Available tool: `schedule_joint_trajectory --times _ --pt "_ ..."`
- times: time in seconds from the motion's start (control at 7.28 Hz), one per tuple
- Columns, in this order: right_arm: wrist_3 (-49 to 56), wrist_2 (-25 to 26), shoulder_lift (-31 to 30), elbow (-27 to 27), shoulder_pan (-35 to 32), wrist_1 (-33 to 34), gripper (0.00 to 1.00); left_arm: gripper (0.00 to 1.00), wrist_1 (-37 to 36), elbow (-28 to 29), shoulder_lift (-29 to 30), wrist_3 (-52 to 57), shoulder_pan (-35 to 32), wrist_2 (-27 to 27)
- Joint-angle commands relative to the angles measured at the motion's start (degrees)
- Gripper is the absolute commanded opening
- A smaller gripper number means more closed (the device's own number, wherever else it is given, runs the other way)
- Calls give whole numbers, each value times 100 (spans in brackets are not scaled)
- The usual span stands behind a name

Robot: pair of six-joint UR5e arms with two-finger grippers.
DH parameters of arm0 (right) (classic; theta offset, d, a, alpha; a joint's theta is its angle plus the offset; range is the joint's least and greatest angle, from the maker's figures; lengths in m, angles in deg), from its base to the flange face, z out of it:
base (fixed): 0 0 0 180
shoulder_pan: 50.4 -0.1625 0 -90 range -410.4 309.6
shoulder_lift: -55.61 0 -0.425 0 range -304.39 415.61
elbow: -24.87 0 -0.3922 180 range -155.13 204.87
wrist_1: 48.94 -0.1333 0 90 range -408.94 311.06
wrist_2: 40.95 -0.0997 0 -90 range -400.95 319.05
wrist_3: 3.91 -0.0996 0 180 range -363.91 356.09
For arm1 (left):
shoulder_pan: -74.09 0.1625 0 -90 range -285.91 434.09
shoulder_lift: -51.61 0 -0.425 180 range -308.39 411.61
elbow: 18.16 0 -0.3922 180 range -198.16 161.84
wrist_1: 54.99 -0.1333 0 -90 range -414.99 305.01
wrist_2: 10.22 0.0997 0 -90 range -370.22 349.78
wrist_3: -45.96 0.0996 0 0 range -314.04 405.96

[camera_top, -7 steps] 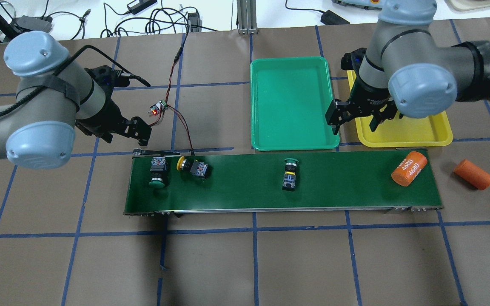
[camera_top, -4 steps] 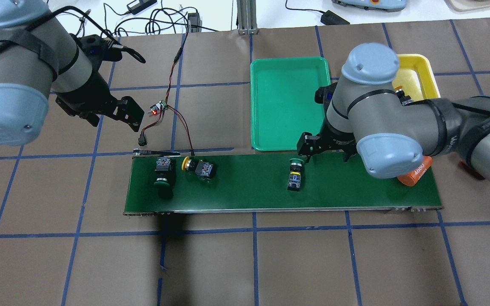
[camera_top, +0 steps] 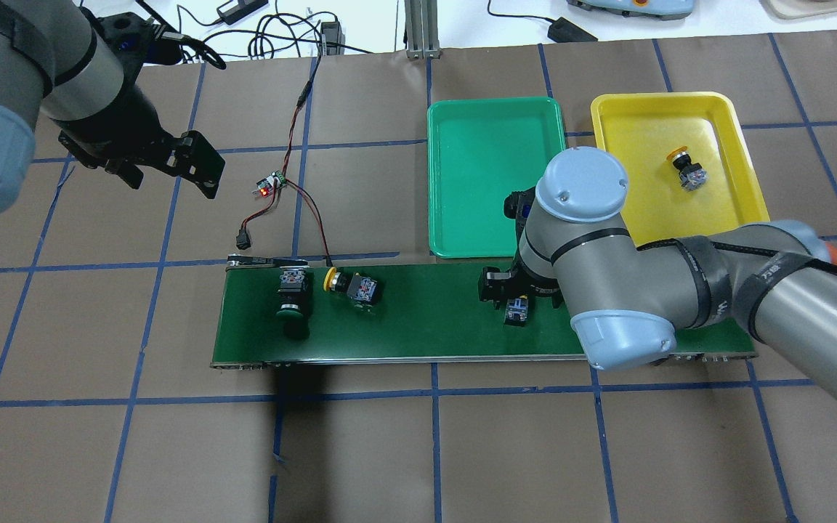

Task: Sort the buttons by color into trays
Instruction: 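Grasp a green-capped button on the belt with the right gripper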

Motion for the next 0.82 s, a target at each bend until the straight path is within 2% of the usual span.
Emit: schedule_joint_trajectory --times 0.0,0.14,0.27,0.41,0.55,0.69 --pt "62 33 15 39 25 250 31 100 18 -45 -61 -14 7 -6" --pt "89 50 15 -48 34 233 21 100 9 -27 -43 -14 7 -41" --pt "211 50 23 -249 77 198 17 100 0 25 -8 -14 15 -50" --pt "221 33 154 -582 182 154 17 100 0 52 -8 -14 24 -24" --pt "325 24 443 -1351 244 -90 23 100 -17 113 44 -14 33 -76" --pt "448 -2 924 -2568 253 -980 25 100 -44 174 106 -23 33 -102"
